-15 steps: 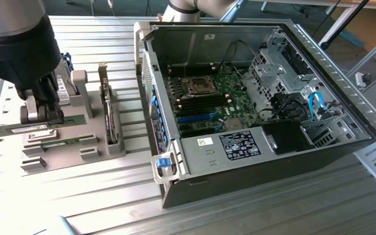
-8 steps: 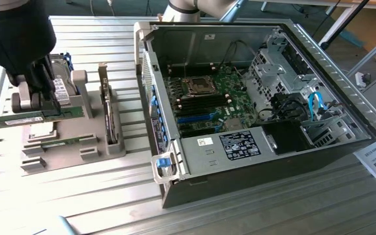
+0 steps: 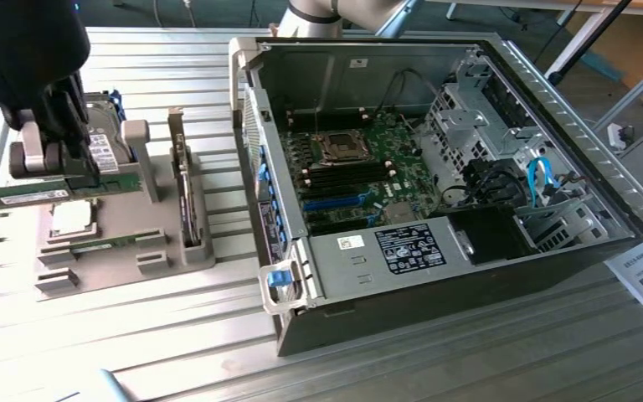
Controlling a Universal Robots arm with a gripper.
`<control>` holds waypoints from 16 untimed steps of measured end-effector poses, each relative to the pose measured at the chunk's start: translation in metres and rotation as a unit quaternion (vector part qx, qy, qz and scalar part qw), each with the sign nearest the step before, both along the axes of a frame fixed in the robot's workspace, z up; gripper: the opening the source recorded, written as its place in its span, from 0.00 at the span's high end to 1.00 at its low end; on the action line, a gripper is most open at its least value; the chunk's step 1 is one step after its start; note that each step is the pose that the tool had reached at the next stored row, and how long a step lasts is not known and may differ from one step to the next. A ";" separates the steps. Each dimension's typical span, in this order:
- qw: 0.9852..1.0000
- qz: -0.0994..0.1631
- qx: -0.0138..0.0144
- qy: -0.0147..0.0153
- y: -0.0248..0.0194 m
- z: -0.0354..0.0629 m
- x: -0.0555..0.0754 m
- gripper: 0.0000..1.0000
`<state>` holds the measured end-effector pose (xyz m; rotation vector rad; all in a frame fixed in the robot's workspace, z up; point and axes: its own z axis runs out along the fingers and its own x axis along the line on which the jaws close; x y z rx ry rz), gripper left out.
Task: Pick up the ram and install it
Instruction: 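Pick up the ram and move it above insertion slot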
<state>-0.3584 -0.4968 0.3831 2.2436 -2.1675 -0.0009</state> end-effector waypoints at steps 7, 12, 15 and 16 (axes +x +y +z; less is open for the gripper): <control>1.000 0.000 0.000 0.000 0.0000 0.0170 0.001 0.88; 1.000 0.000 0.000 0.000 0.0000 0.0186 0.001 0.88; 1.000 0.000 0.000 0.000 0.0000 0.0187 0.001 0.88; 1.000 0.000 0.000 0.000 0.0000 0.0187 0.002 0.88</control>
